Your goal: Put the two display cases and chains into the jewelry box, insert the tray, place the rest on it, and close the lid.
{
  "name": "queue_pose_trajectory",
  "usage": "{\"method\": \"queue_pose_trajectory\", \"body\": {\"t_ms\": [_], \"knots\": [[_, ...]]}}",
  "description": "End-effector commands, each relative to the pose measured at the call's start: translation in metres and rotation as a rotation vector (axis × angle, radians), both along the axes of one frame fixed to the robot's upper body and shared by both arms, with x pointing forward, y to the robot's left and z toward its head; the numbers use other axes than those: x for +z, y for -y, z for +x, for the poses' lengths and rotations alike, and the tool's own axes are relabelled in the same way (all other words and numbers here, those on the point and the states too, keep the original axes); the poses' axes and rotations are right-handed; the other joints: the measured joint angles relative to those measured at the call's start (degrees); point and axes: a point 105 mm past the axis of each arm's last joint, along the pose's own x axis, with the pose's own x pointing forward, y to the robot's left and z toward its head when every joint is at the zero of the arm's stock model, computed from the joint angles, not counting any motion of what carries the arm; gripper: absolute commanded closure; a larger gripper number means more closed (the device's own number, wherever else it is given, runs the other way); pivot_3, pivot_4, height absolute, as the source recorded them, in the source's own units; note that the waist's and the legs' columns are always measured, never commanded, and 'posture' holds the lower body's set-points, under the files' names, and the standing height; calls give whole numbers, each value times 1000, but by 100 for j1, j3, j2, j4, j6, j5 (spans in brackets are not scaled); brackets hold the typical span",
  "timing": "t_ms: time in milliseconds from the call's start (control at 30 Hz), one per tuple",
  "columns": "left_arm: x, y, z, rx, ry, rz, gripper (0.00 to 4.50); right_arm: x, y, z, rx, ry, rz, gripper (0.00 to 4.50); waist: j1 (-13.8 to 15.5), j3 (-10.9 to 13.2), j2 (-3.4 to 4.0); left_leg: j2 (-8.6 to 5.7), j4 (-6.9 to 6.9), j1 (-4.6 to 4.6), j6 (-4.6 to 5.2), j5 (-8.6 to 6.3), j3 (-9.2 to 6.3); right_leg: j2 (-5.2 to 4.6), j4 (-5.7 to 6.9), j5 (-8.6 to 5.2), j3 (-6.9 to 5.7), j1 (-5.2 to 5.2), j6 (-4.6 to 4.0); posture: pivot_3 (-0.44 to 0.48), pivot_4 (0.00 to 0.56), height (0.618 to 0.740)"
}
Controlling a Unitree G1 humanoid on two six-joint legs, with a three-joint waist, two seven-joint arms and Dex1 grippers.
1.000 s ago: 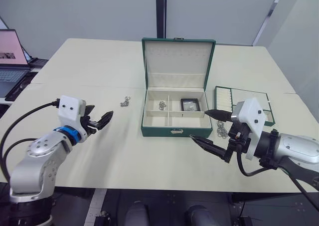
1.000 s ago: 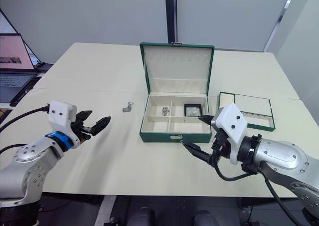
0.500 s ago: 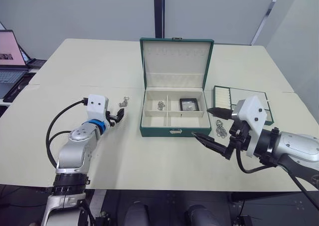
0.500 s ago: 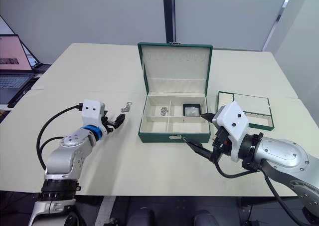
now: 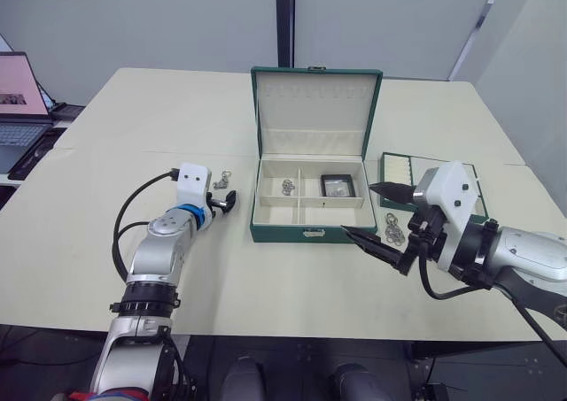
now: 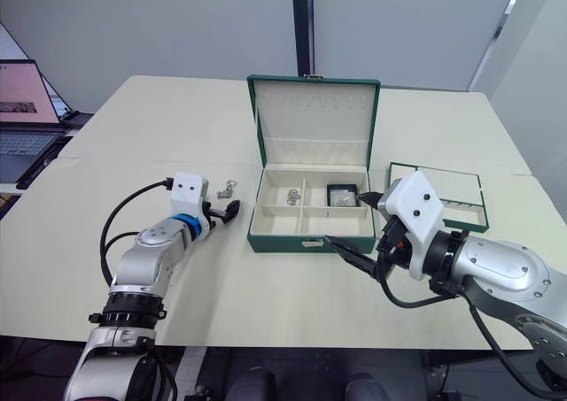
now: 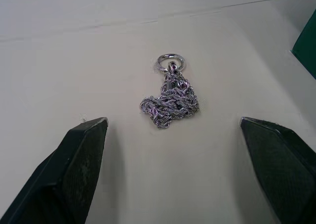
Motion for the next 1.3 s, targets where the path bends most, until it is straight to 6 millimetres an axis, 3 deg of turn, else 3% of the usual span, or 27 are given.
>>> {"method": "queue_pose_trajectory", "body": {"t_ms": [33, 767, 900, 1233, 1300], "knots": [[7, 3, 8, 2, 31, 22, 48, 7, -1, -2, 1, 39, -7, 0, 8, 0, 0, 0, 0, 0, 0, 0, 0, 0, 0, 0, 0, 0, 0, 0, 150, 740], [0, 15, 21, -22, 8, 43, 48, 7, 4, -6, -32, 43, -13, 0, 107, 0, 1, 0, 1, 1, -1, 1, 3, 0, 1, 0, 1, 1, 1, 0, 150, 740], [-2, 16, 22, -16, -1, 30, 909, 7, 4, -6, -35, 42, -14, 0, 113, 0, 1, -1, 1, 1, -1, 1, 3, 0, 0, 0, 1, 1, 0, 0, 150, 740], [-3, 16, 22, -2, -1, 24, 4101, 6, 6, -7, -36, 37, -16, 0, 117, -1, 1, 0, 1, 1, -1, 1, 4, 0, 0, 0, 2, 0, 1, 0, 150, 740], [-2, 16, 22, -1, 1, 23, 4332, 5, 6, -8, -37, 35, -17, 0, 117, -1, 1, 0, 0, 1, -1, 1, 4, 0, 0, 0, 2, 1, 1, 0, 150, 740]]}}
